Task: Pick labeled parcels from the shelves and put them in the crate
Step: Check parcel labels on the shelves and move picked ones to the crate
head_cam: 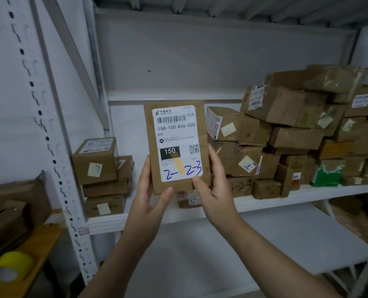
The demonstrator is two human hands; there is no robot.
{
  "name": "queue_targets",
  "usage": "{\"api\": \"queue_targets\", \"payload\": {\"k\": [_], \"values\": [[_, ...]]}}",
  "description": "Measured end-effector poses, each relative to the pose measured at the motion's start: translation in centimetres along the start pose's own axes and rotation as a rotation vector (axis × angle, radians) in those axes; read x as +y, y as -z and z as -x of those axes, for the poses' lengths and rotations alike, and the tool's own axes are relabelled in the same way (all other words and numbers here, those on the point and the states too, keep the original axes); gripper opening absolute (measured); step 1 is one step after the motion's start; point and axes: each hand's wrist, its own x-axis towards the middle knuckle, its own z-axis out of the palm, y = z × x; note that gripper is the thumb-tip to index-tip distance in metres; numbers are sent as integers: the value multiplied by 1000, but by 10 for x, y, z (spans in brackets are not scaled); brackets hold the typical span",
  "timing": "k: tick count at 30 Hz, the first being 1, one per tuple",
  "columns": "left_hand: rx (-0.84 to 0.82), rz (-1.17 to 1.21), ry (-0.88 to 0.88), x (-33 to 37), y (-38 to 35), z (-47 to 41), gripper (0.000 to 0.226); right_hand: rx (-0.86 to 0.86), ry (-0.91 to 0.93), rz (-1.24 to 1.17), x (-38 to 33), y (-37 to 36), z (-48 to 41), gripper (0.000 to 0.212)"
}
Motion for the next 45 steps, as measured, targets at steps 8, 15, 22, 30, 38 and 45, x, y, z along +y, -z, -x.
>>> {"api": "queue_targets", "payload": {"k": [8, 15, 22, 30, 38, 45], "values": [[282, -298, 68, -36, 25, -3, 56, -177, -163, -18, 48, -39, -5, 55], [144, -673, 78, -78, 32, -15, 48, -249, -202, 176, 89, -50, -15, 61], [-32, -1162, 79, -104, 36, -37, 55, -337, -63, 740, 115, -55, -23, 60], [-39, -1437, -218, -111, 61, -61, 49, -175, 193, 1066, 128, -81, -40, 56], [-153, -1337, -280, -111, 73, -79, 42, -135, 225, 1082, 138, -99, -50, 49], [-151, -1266, -302, -111, 65, -91, 22, -128, 250, 1062, 119, -85, -55, 43]]}}
